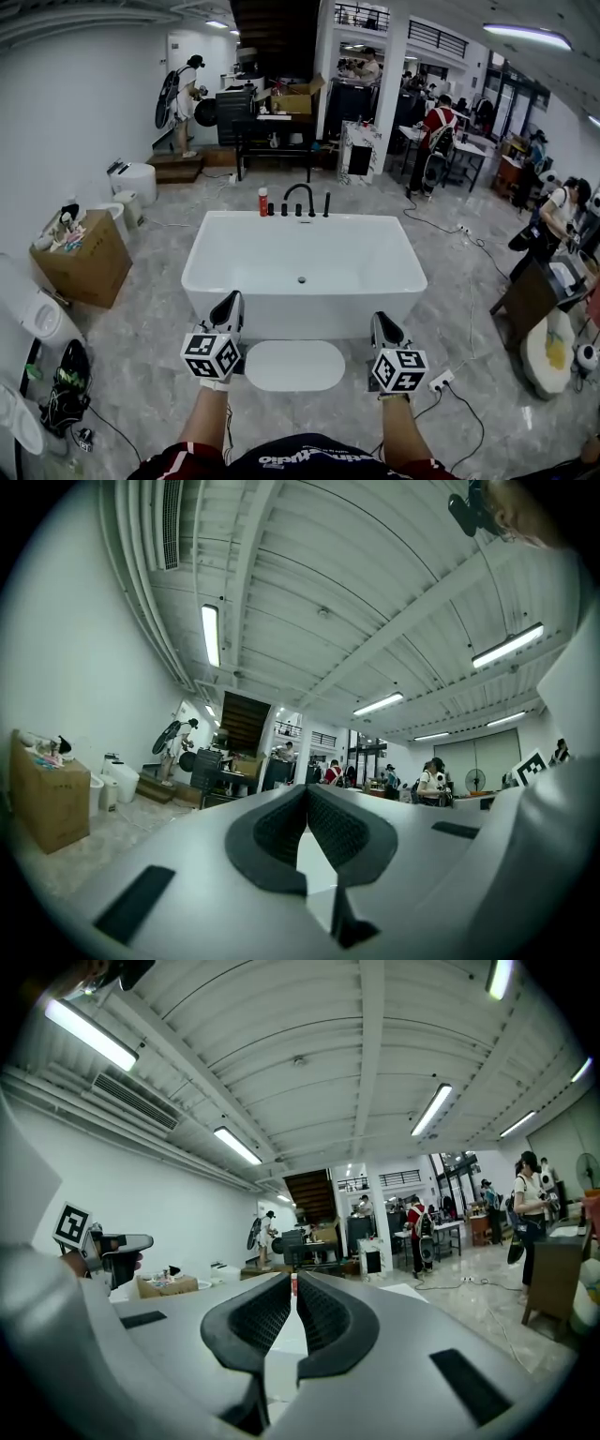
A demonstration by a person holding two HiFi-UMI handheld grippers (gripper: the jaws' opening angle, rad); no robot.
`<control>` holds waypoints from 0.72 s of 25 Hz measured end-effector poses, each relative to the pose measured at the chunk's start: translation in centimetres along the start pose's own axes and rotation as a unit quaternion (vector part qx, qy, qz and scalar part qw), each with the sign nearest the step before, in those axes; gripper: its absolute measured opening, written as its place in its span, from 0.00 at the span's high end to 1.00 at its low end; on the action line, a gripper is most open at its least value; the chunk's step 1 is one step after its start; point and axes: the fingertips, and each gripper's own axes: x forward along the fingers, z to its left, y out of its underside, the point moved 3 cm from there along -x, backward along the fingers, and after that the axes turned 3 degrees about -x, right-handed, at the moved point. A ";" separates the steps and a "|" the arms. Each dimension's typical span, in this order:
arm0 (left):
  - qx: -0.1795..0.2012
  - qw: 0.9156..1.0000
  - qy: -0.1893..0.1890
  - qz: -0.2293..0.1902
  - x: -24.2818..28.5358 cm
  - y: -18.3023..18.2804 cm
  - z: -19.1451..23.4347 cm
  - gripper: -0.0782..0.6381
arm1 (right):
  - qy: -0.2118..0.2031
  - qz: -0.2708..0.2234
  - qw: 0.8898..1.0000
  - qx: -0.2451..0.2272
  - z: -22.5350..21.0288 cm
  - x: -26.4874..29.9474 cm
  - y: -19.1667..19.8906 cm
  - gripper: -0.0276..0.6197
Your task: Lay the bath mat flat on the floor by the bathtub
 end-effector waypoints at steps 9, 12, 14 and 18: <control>0.017 1.000 0.001 -0.001 -0.8 0.5 -0.2 0.87 | 0.011 -0.003 1.000 -0.020 0.0 -0.3 -0.4 0.91; 0.014 1.000 -0.003 0.001 -0.8 0.5 -0.2 0.87 | 0.011 -0.001 1.000 -0.019 -0.1 -0.5 -0.3 0.92; 0.014 1.000 -0.002 0.002 -0.8 0.5 -0.2 0.87 | 0.011 -0.002 1.000 -0.018 0.0 -0.5 -0.3 0.92; 0.018 1.000 0.001 0.006 -0.9 0.6 -0.5 0.87 | 0.011 -0.004 1.000 -0.016 0.3 -0.8 -0.2 0.92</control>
